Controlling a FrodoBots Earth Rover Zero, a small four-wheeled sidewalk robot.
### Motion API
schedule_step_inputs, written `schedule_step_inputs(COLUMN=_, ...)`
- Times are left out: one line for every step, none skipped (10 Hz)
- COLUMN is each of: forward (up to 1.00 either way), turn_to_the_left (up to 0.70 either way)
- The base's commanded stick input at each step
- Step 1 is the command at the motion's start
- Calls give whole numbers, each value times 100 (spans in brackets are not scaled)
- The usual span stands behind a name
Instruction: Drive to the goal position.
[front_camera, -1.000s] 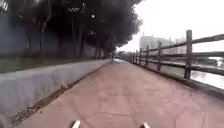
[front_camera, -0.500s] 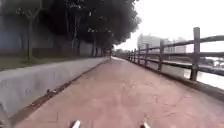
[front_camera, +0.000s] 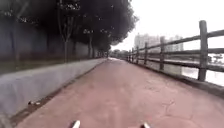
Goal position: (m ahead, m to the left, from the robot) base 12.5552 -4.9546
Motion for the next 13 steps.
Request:
schedule_step_inputs(forward=70, turn_to_the_left=0)
schedule_step_inputs(forward=70, turn_to_the_left=0)
schedule_step_inputs(forward=70, turn_to_the_left=0)
schedule_step_inputs(forward=70, turn_to_the_left=0)
schedule_step_inputs(forward=70, turn_to_the_left=0)
schedule_step_inputs(forward=70, turn_to_the_left=0)
schedule_step_inputs(forward=70, turn_to_the_left=0)
schedule_step_inputs(forward=70, turn_to_the_left=0)
schedule_step_inputs(forward=70, turn_to_the_left=0)
schedule_step_inputs(forward=70, turn_to_the_left=0)
schedule_step_inputs(forward=70, turn_to_the_left=0)
schedule_step_inputs(forward=70, turn_to_the_left=-3)
schedule_step_inputs(forward=70, turn_to_the_left=-13)
